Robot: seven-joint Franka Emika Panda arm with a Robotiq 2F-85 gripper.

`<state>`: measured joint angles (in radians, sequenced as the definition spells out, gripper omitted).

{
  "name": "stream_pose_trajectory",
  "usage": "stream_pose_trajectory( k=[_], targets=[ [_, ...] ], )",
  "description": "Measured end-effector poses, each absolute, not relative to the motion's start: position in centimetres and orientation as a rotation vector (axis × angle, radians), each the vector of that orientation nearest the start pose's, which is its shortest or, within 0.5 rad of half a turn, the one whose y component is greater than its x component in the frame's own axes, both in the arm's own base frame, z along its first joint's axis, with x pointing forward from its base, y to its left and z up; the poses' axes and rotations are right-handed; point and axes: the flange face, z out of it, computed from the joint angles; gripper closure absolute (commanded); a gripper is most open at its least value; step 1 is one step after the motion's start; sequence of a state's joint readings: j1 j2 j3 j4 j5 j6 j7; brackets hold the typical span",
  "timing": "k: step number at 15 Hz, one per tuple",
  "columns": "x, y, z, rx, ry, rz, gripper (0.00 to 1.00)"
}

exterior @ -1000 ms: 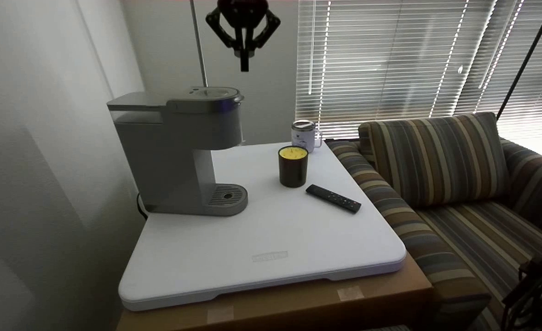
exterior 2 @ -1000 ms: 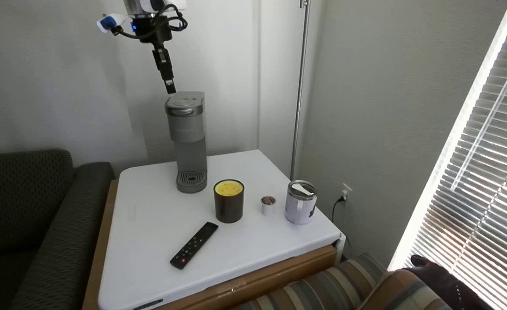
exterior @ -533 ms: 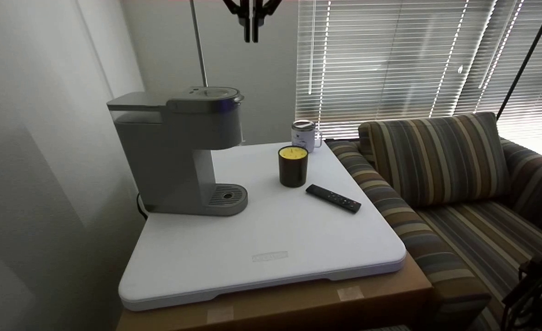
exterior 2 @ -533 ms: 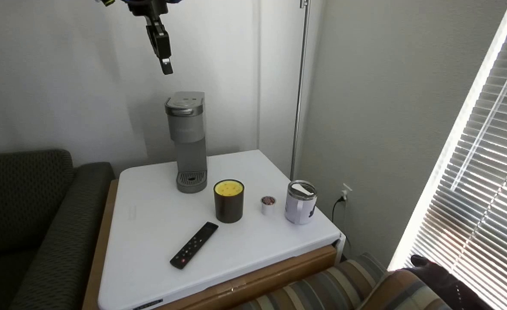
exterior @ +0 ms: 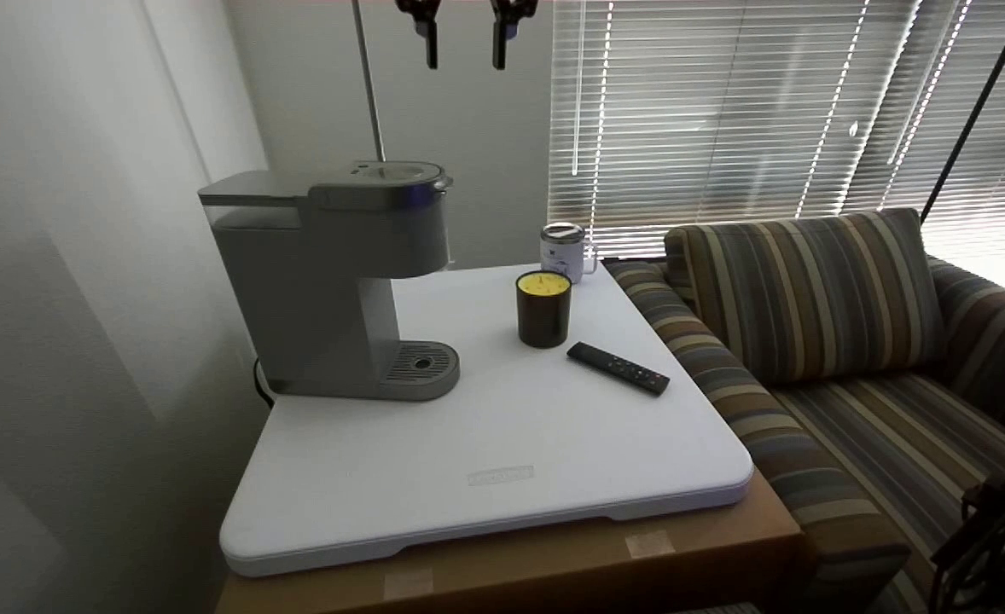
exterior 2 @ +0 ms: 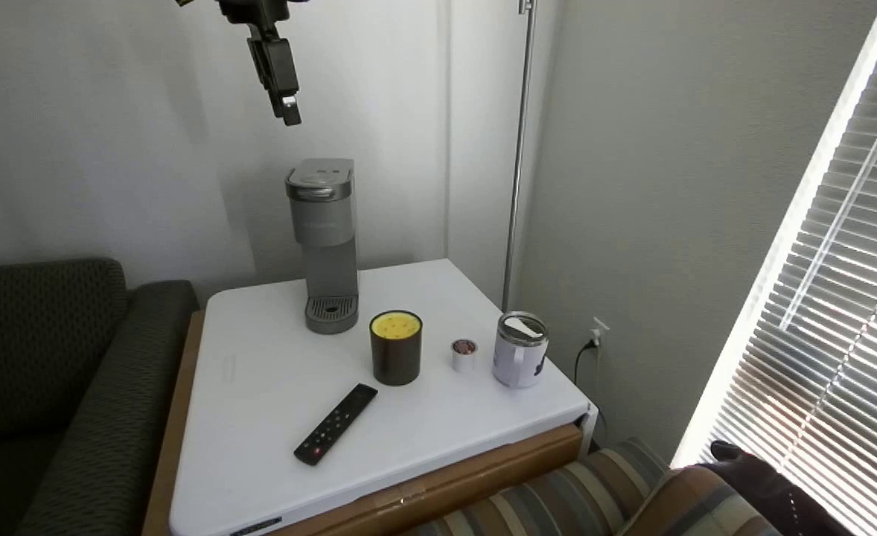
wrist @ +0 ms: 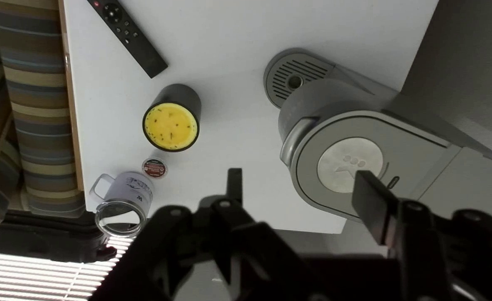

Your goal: Close the coffee machine chamber

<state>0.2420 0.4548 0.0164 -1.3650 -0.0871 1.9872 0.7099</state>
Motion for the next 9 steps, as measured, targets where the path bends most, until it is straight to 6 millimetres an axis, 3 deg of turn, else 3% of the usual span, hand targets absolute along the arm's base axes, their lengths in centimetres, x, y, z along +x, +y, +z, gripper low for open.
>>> stream_pose_trajectory(
  k=[9],
  targets=[
    [68.72, 17.91, 47.56, -3.028, 0.645, -0.268, 0.00]
  ],
)
